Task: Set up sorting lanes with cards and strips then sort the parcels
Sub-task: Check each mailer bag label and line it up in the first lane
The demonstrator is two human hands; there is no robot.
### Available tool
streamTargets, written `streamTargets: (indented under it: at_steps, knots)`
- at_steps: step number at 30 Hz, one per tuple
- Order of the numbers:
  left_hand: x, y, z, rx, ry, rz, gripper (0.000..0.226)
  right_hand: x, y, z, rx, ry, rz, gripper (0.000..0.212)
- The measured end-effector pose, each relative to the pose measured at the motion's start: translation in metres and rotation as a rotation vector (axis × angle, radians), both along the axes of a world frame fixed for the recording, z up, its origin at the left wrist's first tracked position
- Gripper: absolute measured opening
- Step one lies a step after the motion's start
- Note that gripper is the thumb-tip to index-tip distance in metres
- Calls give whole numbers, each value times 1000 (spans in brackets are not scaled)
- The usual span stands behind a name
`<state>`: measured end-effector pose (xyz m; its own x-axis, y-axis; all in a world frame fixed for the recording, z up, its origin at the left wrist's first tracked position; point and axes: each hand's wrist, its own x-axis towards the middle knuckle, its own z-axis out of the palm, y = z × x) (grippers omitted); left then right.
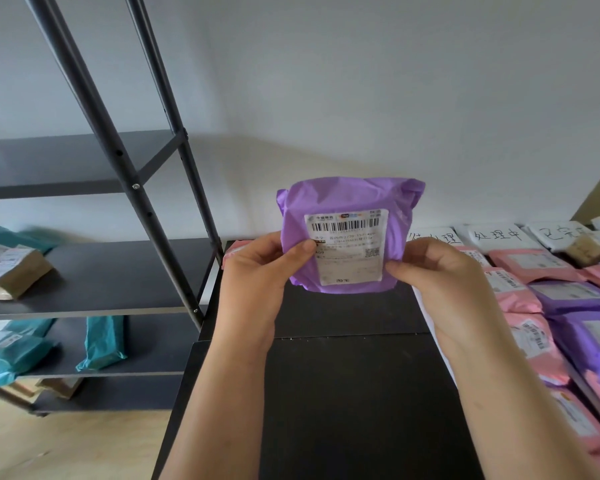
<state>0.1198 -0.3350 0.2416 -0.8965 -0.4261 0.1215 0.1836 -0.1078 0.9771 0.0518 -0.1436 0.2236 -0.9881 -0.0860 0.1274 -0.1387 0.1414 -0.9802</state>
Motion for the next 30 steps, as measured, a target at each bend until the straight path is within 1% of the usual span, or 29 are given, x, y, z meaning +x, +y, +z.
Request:
streamTargets:
  at_steps: [3,6,7,10,12,13,15,16,19,22,27,30]
  knots:
    - [4,2,2,-25,24,0,20,2,1,0,-4,17,1,10]
    - [8,6,2,-43,10,29,10,6,1,0,-25,40,-6,14]
    - [9,8,1,-89,-11,65,10,8,2,0,-24,57,-21,18]
    - [11,13,-9,-335,-120,199,9,14,9,-2,47,169,-113,41]
    - [13,21,-18,-419,-190,201,9,19,15,-6,122,269,-128,49]
    - [14,26,-23,-461,-221,186,13,22,18,-9,185,320,-114,50]
    - [16,38,-34,-550,-283,142,15,28,25,-15,335,407,-72,47]
    - [16,44,-39,-567,-305,116,12,30,29,-18,400,433,-49,44]
    - [15,64,-48,-607,-335,31,7,41,42,-28,503,413,-22,35]
    - [13,79,-50,-656,-331,-45,7,51,60,-34,511,409,-84,23]
    - [10,106,-53,-741,-299,-242,8,69,88,-44,525,384,-259,23]
    - [13,118,-57,-765,-289,-326,7,89,98,-54,501,368,-377,11]
